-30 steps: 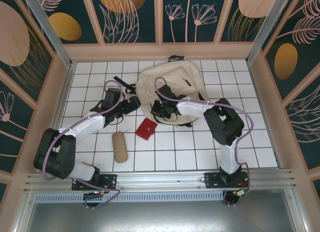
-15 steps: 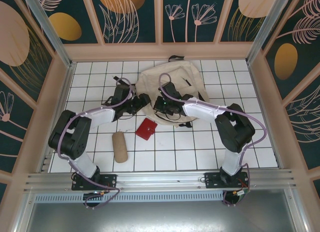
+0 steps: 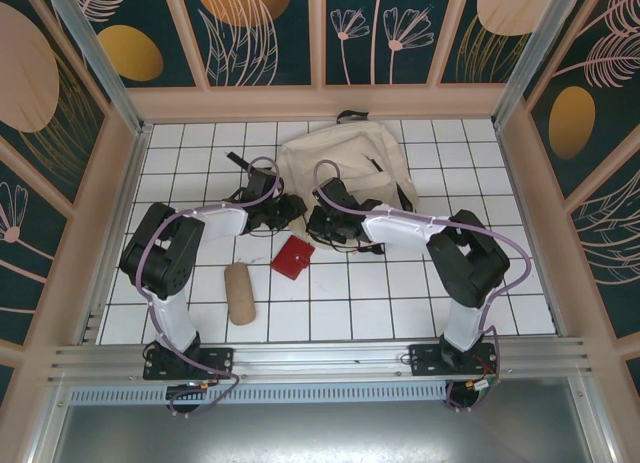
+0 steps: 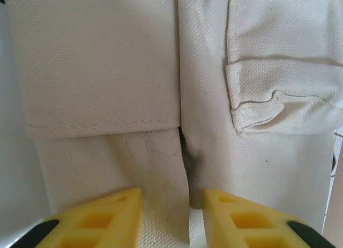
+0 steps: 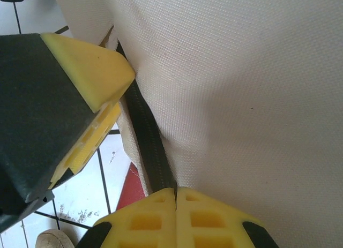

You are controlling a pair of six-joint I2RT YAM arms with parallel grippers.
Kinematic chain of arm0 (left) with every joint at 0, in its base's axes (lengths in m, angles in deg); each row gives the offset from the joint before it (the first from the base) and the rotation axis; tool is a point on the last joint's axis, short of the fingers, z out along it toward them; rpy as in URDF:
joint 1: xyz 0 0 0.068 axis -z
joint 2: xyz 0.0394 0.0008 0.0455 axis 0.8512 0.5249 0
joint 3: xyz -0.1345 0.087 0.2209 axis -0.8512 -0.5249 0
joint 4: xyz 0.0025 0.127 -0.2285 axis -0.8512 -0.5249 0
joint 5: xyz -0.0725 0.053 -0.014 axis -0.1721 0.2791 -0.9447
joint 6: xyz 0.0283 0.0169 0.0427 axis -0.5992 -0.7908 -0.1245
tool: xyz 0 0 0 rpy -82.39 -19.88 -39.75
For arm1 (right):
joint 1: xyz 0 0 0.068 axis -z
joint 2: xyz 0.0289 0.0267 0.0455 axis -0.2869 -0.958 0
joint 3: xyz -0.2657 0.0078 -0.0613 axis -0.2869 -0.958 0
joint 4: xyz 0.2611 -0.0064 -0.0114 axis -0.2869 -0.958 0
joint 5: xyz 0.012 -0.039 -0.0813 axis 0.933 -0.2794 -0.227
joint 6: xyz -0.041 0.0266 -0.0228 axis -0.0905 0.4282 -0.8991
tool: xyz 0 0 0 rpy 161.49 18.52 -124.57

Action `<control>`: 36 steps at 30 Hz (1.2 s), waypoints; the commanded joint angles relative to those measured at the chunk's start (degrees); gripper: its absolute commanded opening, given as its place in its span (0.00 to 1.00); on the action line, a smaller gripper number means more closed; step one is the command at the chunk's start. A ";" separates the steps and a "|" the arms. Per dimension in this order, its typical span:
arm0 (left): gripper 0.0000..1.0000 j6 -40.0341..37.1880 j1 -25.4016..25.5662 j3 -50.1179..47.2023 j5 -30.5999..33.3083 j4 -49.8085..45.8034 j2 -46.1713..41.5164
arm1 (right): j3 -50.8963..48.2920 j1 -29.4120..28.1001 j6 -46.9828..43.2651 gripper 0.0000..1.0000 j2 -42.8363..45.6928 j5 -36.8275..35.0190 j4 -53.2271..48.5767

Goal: Pack books, pencil case, and school supplies into a backpack

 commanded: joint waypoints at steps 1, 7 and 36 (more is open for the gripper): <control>0.21 -0.45 0.33 1.30 0.79 -1.67 1.08 | -0.41 -0.69 1.03 0.00 2.27 -2.43 -0.65; 0.00 -0.19 0.35 1.57 2.77 -1.63 0.73 | 2.95 -2.46 -1.03 0.00 2.49 -9.68 -6.79; 0.00 -0.28 -1.32 2.10 8.97 -1.23 -1.28 | 0.69 -5.68 -4.48 0.00 10.24 -16.99 -14.17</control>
